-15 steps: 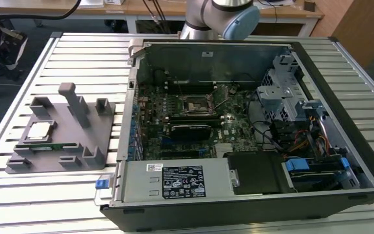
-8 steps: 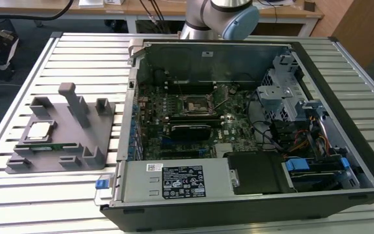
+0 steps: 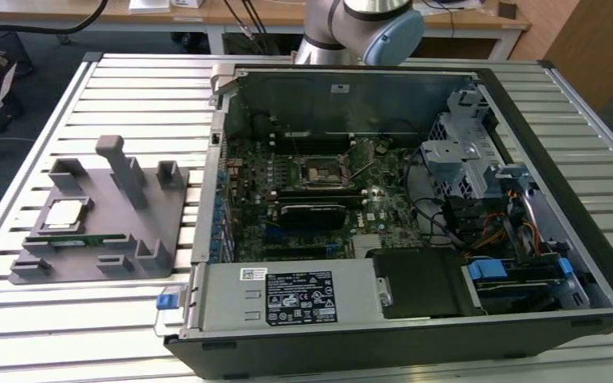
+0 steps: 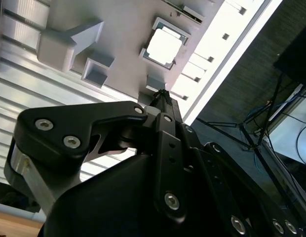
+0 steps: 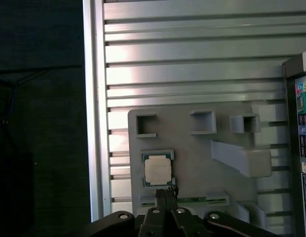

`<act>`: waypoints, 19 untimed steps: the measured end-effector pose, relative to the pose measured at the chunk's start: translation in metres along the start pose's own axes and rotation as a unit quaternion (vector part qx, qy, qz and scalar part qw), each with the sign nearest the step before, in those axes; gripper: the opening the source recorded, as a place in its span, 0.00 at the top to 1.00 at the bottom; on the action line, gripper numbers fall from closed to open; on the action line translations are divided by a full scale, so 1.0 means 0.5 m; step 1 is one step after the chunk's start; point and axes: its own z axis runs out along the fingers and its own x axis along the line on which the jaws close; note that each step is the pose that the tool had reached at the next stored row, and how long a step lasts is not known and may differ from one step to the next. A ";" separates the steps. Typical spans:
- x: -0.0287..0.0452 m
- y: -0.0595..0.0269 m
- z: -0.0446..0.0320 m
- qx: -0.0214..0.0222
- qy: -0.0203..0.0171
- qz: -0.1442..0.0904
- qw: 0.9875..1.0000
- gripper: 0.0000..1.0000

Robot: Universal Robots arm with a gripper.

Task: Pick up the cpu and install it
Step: 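Pick up the cpu and move it towards the insertion slot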

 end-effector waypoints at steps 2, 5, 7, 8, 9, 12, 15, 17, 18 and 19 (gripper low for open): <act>0.006 0.000 0.000 0.000 0.000 0.000 1.000 0.89; 0.010 -0.001 0.000 0.000 0.000 0.000 1.000 0.89; 0.010 -0.001 0.000 0.000 0.000 0.000 1.000 0.89; 0.010 -0.001 0.000 0.000 0.000 0.000 1.000 0.89; 0.011 -0.001 0.001 0.000 0.000 0.000 1.000 0.89; 0.011 -0.001 0.004 0.000 0.000 0.000 1.000 0.89; 0.011 -0.002 0.006 0.000 0.000 0.000 1.000 0.89; 0.011 -0.005 0.010 0.000 0.000 0.000 1.000 0.89; 0.010 -0.006 0.013 0.000 0.000 -0.001 1.000 0.89; 0.011 -0.007 0.016 0.000 0.000 -0.003 1.000 0.89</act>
